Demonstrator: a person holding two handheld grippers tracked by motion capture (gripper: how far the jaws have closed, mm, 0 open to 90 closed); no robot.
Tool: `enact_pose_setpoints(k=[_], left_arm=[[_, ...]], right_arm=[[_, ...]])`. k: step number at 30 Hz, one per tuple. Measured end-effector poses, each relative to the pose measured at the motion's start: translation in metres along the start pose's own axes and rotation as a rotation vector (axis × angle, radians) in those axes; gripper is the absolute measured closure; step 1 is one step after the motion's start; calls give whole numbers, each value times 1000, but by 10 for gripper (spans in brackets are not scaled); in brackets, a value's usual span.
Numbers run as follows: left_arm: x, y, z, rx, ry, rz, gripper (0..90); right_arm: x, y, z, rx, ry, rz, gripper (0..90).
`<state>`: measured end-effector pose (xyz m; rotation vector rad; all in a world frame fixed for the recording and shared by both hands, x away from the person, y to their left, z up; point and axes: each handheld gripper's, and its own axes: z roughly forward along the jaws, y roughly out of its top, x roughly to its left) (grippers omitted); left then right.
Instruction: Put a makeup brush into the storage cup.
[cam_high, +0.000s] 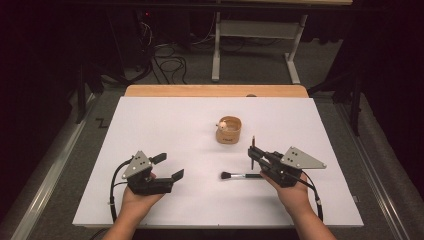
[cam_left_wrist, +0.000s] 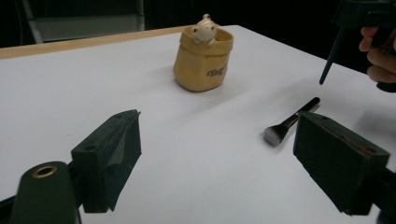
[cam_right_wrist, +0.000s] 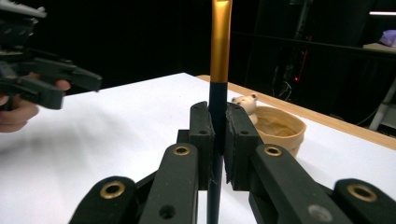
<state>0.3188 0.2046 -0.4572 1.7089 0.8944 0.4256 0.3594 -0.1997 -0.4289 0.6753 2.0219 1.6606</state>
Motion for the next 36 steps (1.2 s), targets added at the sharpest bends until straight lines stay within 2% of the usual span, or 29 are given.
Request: enact_pose_setpoints(k=[2,9,11,15,18,21,23,26,36], left_arm=[[4,-3,-4,-2,13,-2,131],[14,-15,-14,-16,79,3,33],[16,-18,-15,-15,81,4,14],[20,-26,-16,-6,84,-21,6],[19,-26,-18,1,112,6,3],[18,-27,-15,8,85,-2,0],[16,-27,-14,18,79,21,0],[13,-25,-14,12,67,28,0],[9,-25,-16,-5,52,34,0]], right_arm=[[-4,0,3,0,-9,-5,845],[-16,-3,14,-5,-48,25,845],[-18,-4,17,-7,-52,41,845],[-24,-6,23,-6,-68,54,845],[-27,-8,27,1,-78,67,845],[-30,-6,30,0,-86,79,845],[-32,-3,33,-3,-85,77,845],[-33,2,35,-9,-83,77,844],[-39,14,47,-20,-88,82,845]])
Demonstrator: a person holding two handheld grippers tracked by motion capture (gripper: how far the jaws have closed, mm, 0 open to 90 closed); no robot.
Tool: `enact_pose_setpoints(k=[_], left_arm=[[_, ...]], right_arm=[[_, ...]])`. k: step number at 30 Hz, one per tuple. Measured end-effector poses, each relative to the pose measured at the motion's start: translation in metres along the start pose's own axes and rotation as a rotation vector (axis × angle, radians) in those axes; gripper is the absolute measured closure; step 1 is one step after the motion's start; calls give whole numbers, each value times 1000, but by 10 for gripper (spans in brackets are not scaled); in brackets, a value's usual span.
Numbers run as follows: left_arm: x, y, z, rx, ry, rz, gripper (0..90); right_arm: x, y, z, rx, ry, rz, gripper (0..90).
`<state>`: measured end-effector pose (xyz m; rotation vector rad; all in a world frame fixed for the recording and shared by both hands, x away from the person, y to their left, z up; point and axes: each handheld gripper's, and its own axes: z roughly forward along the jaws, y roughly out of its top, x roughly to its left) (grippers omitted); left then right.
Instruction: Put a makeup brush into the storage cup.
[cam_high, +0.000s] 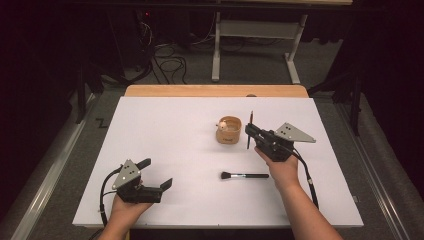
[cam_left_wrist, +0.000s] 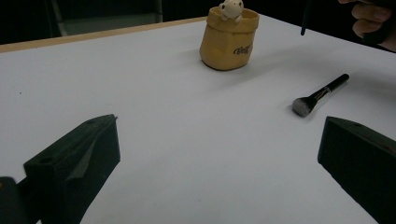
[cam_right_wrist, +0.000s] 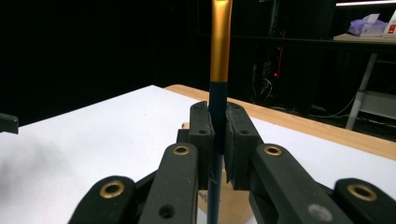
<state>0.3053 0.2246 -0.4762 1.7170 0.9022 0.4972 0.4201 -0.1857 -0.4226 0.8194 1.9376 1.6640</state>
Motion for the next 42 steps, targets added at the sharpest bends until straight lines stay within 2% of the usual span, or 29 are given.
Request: enact_pose_setpoints(k=[4,10,11,24,32,42], left_arm=[[0,-1,0,0,-1,1,0],[-2,-1,0,-2,-8,4,0],[-2,-1,0,-3,-10,3,0],[1,-3,1,3,-4,-3,0],[3,-2,-3,-15,-8,-17,0],[2,-2,-3,-12,-17,-7,0]], right_arm=[[-1,5,4,-9,6,-10,845],[-2,11,9,-15,-7,7,845],[-3,12,10,-16,-7,-4,845],[-3,28,30,-26,-16,-21,845],[-9,28,42,-29,-36,19,845],[-16,32,54,-30,-56,44,843]])
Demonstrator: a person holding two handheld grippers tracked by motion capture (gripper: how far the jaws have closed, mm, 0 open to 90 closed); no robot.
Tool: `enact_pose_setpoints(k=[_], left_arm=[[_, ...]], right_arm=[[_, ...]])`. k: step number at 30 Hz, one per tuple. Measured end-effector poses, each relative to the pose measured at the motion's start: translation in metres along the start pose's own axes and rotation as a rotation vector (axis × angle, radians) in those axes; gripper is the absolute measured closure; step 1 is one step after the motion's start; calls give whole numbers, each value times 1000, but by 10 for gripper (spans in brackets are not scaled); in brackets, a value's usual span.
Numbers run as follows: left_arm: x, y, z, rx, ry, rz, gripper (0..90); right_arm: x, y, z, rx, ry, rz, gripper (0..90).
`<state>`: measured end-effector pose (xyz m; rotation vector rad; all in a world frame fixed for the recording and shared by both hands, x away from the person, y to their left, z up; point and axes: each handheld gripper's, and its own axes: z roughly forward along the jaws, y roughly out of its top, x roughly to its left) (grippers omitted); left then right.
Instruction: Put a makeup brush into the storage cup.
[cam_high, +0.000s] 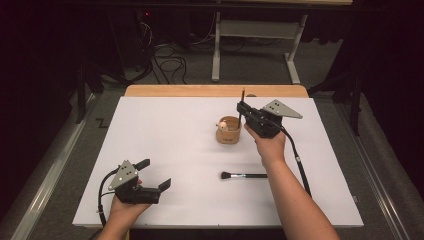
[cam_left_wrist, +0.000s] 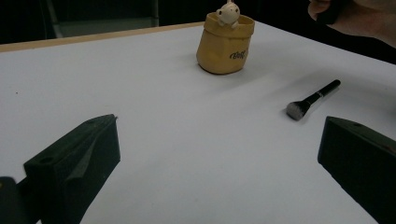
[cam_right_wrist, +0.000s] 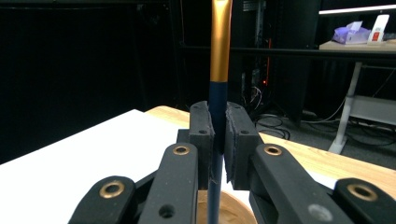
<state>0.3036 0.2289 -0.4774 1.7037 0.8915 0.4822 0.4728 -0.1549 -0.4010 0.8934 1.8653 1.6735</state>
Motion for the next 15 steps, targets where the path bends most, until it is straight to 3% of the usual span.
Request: enact_pose_setpoints(k=[15], left_arm=[[1,1,-5,-10,-22,-17,4]], right_arm=[[-2,-9,13,36,-13,19,841]])
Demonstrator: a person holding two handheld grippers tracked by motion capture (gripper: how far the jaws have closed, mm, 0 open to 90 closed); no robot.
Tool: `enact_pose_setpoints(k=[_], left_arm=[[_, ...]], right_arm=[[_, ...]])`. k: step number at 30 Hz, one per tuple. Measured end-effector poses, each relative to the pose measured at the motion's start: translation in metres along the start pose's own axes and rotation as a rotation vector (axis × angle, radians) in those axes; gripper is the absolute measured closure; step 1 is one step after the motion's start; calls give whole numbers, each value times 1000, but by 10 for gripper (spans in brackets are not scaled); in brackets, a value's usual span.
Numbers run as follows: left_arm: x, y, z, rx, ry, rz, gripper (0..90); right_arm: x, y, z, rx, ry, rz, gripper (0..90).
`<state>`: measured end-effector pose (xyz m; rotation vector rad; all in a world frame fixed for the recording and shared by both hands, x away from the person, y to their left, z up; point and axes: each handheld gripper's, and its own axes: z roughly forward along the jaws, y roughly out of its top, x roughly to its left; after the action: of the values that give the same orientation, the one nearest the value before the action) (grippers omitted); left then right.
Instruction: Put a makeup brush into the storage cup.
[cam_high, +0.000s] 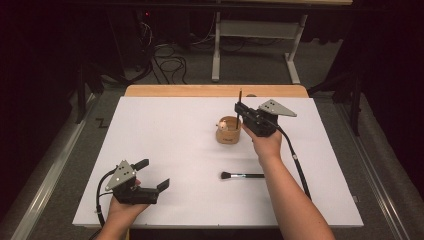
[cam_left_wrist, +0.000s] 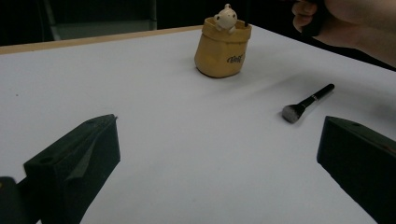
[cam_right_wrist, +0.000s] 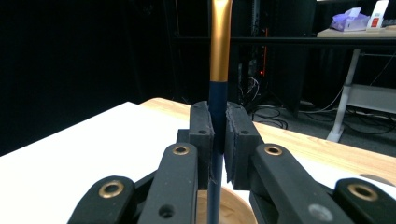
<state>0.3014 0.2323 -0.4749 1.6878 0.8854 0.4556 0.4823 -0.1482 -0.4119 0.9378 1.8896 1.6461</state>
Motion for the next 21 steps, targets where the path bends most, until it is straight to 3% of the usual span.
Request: enact_pose_setpoints(k=[21], left_arm=[[0,0,0,6,-14,6,4]], right_arm=[[-3,-17,14,34,-24,44,840]])
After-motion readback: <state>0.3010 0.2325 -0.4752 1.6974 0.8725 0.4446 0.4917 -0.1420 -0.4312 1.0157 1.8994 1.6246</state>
